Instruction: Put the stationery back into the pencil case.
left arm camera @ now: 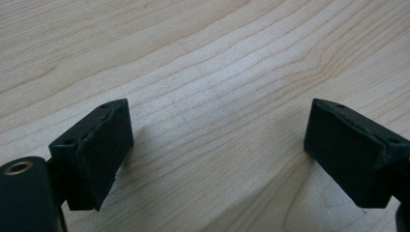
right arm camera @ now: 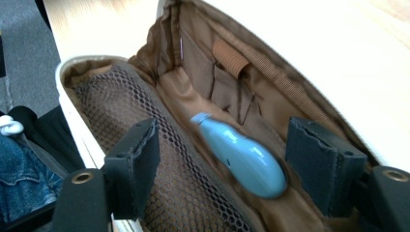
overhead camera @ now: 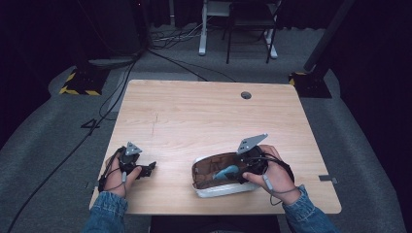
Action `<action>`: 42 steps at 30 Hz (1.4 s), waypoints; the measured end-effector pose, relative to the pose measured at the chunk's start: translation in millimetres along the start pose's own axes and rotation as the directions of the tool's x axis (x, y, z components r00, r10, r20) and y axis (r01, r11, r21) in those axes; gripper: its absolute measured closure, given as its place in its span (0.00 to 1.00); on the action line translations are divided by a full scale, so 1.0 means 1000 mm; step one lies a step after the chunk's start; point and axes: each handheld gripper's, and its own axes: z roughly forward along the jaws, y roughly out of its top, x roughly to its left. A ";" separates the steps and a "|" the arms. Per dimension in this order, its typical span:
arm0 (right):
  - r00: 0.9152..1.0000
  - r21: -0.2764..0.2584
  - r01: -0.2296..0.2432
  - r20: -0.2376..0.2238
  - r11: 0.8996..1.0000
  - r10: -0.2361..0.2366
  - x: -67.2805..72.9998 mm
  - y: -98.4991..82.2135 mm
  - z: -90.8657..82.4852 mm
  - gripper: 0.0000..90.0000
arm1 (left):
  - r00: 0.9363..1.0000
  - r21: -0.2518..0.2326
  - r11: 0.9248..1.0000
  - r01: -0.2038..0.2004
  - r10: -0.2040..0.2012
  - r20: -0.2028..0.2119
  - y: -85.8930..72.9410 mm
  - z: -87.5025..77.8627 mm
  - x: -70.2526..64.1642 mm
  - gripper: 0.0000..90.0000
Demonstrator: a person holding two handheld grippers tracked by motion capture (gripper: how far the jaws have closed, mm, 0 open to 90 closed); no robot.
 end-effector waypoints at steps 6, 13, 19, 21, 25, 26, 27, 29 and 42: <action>1.000 -0.062 0.021 0.017 0.998 -0.020 -0.004 -0.001 -0.011 0.29 | 1.000 0.003 1.000 0.004 -0.004 0.000 0.000 0.000 -0.001 0.12; 0.999 -0.120 0.023 0.027 0.992 -0.020 -0.008 -0.003 -0.025 0.27 | 1.000 -0.001 1.000 0.005 -0.005 0.002 0.000 0.000 0.000 0.12; 0.998 -0.159 0.000 0.059 0.987 0.009 -0.014 -0.010 -0.040 0.26 | 1.000 0.010 1.000 -0.008 0.008 0.003 0.002 0.002 0.000 0.09; 0.997 -0.171 -0.011 0.070 0.985 0.023 -0.019 -0.013 -0.045 0.25 | 1.000 0.011 1.000 -0.011 0.011 0.002 0.003 0.003 0.000 0.08; 0.992 -0.199 -0.038 0.111 0.979 0.061 -0.029 -0.020 -0.055 0.23 | 1.000 0.015 1.000 -0.001 0.001 0.008 0.004 0.004 0.000 0.07; 0.990 -0.206 -0.043 0.121 0.978 0.070 -0.032 -0.022 -0.058 0.22 | 1.000 0.016 1.000 -0.005 0.004 0.007 0.004 0.004 0.000 0.07; 0.988 -0.209 -0.048 0.133 0.977 0.077 -0.034 -0.023 -0.060 0.21 | 1.000 0.016 1.000 -0.005 0.005 0.007 0.004 0.004 0.000 0.07; 0.985 -0.213 -0.057 0.150 0.975 0.091 -0.039 -0.027 -0.063 0.21 | 1.000 0.016 1.000 -0.005 0.005 0.007 0.004 0.004 0.000 0.07; 0.948 -0.235 -0.135 0.252 0.963 0.195 -0.077 -0.052 -0.073 0.19 | 1.000 0.015 1.000 0.002 -0.002 0.007 0.004 0.004 0.000 0.07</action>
